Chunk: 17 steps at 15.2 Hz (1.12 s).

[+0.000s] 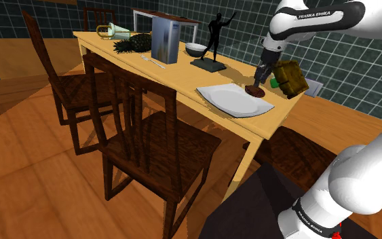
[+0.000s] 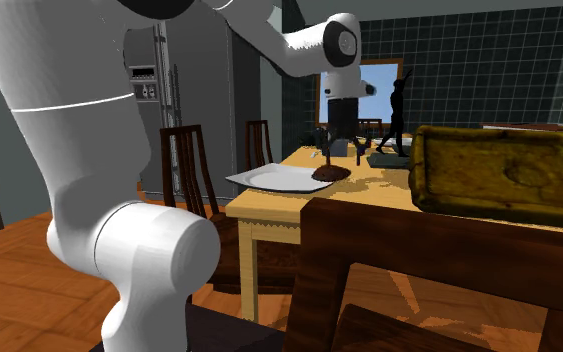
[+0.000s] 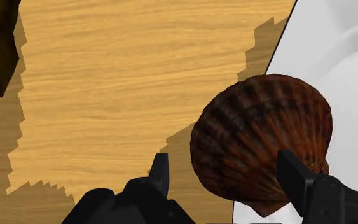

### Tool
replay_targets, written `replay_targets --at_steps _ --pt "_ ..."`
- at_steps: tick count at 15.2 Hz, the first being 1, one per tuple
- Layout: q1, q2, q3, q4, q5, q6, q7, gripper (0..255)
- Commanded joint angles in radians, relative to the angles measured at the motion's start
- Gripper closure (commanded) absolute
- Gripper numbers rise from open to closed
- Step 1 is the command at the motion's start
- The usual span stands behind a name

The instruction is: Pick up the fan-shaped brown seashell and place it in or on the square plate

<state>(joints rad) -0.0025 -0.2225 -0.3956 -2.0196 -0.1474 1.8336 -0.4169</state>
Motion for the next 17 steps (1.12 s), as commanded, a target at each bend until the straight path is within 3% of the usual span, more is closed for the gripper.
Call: replay_targets --at_steps 1,4,5,12,17 --pt "0.011 -0.099 0.141 -0.134 -0.28 0.099 0.235 0" --pt "-0.015 -0.154 0.393 -0.31 -0.695 0.122 0.617 0" --pt "-0.017 -0.15 0.43 -0.332 -0.755 0.109 0.677 0" --pt "-0.047 -0.116 0.388 -0.362 -0.806 0.193 0.696 0" --pt "-0.053 -0.113 0.387 -0.364 -0.81 0.201 0.697 0"
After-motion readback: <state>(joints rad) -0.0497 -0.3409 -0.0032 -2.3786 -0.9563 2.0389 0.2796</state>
